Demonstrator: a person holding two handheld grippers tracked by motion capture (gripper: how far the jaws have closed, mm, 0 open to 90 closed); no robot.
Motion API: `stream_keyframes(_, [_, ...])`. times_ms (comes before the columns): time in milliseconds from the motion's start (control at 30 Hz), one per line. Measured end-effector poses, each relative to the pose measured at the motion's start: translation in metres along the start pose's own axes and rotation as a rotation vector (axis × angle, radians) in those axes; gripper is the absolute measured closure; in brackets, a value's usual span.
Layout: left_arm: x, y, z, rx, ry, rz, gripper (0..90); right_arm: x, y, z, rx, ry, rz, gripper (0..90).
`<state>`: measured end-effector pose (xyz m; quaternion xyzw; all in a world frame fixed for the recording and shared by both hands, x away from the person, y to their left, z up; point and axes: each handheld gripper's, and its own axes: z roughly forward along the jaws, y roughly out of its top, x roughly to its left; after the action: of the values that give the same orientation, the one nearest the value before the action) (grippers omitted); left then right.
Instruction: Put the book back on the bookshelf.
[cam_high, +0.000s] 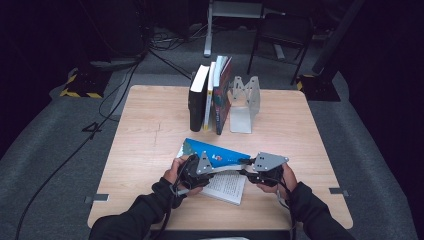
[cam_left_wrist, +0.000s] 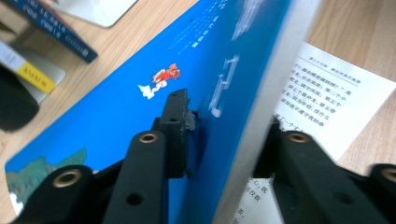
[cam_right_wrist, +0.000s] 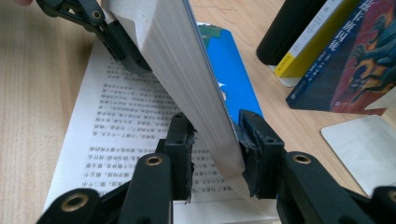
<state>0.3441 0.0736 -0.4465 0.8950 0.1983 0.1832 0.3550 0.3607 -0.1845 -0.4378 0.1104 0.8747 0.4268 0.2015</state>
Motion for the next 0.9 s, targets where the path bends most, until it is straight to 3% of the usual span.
stream_keyframes(167, [0.001, -0.003, 0.0, -0.031, 0.0, 0.025, 74.4, 0.001, 0.002, -0.004, -0.015, -0.041, -0.011, 58.4])
stream_keyframes(267, [0.004, -0.005, -0.003, -0.053, -0.01, 0.02, 75.0, -0.007, -0.003, -0.013, -0.041, -0.061, 0.042, 46.8])
stream_keyframes(300, [0.006, -0.005, -0.004, -0.068, -0.017, 0.024, 75.4, -0.012, -0.008, -0.017, -0.054, -0.066, 0.076, 46.2])
stream_keyframes(333, [0.008, -0.006, -0.005, -0.079, -0.023, 0.014, 75.7, -0.023, -0.021, -0.021, -0.058, -0.057, 0.153, 44.9])
stream_keyframes(367, [0.011, -0.008, -0.008, -0.101, -0.036, -0.002, 75.7, -0.023, -0.021, -0.021, -0.058, -0.057, 0.153, 44.9])
stream_keyframes(467, [0.018, -0.009, -0.014, -0.135, -0.046, -0.024, 76.5, -0.038, -0.048, -0.022, 0.02, -0.095, 0.219, 44.5])
stream_keyframes(533, [0.019, -0.009, -0.015, -0.142, -0.045, -0.029, 76.7, -0.041, -0.053, -0.022, 0.028, -0.092, 0.238, 44.5])
stream_keyframes(567, [0.02, -0.009, -0.016, -0.141, -0.046, -0.039, 76.8, -0.043, -0.06, -0.019, 0.058, -0.085, 0.261, 44.5])
stream_keyframes(700, [0.022, -0.012, -0.02, -0.151, -0.054, -0.04, 76.9, -0.042, -0.067, -0.006, 0.128, -0.063, 0.263, 43.8])
stream_keyframes(767, [0.022, -0.012, -0.021, -0.157, -0.055, -0.043, 76.9, -0.042, -0.068, 0.001, 0.124, -0.038, 0.285, 43.8])
stream_keyframes(900, [0.024, -0.013, -0.025, -0.176, -0.063, -0.055, 77.0, -0.039, -0.066, 0.011, 0.143, -0.023, 0.264, 43.3])
